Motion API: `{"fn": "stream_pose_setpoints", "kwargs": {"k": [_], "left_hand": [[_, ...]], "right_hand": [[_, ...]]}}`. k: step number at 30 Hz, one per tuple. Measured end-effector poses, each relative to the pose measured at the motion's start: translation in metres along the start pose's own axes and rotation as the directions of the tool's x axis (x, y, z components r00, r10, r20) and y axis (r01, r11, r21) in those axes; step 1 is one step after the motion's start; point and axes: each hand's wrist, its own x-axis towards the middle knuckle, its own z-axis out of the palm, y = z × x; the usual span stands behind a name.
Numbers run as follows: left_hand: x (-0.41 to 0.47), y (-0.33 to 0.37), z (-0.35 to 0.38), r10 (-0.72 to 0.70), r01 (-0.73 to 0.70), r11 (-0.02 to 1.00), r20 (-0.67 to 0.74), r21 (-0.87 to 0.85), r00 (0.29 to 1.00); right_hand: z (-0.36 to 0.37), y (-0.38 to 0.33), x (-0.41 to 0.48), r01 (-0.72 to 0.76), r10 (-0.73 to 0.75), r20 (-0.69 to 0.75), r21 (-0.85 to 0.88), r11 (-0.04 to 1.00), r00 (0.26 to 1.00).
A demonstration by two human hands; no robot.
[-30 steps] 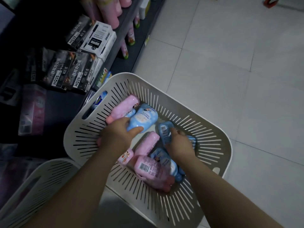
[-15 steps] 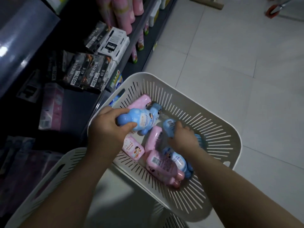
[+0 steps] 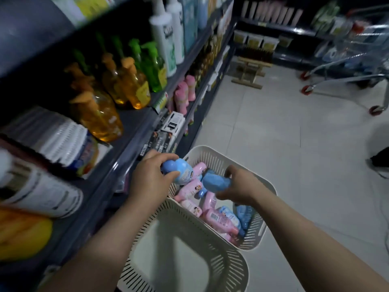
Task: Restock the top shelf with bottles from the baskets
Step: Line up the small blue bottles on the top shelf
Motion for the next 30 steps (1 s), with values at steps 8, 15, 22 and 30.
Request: {"fn": "stream_pose_setpoints", "kwargs": {"k": [8,15,22,30], "left_hand": [[-0.057,0.047,-0.082,-0.001,0.008,0.998,-0.103,0.066,0.995],[-0.157,0.077,-0.134,-0.047,0.079,0.993,-0.304,0.091,0.951],[-0.272,0.108,-0.216,-0.088,0.143,0.988,-0.525,0.065,0.846],[-0.398,0.128,-0.318,-0.145,0.199,0.98,-0.727,-0.011,0.671]], "right_hand": [[-0.047,-0.06,-0.075,0.26,-0.324,-0.08,-0.432,0.864,0.943],[-0.059,-0.091,-0.16,0.549,-0.627,-0.041,-0.439,0.711,0.778],[-0.066,-0.145,-0.278,0.745,-0.837,-0.012,-0.449,0.493,0.547],[-0.033,-0.235,-0.406,0.897,-0.955,0.067,-0.368,0.245,0.288]]}}
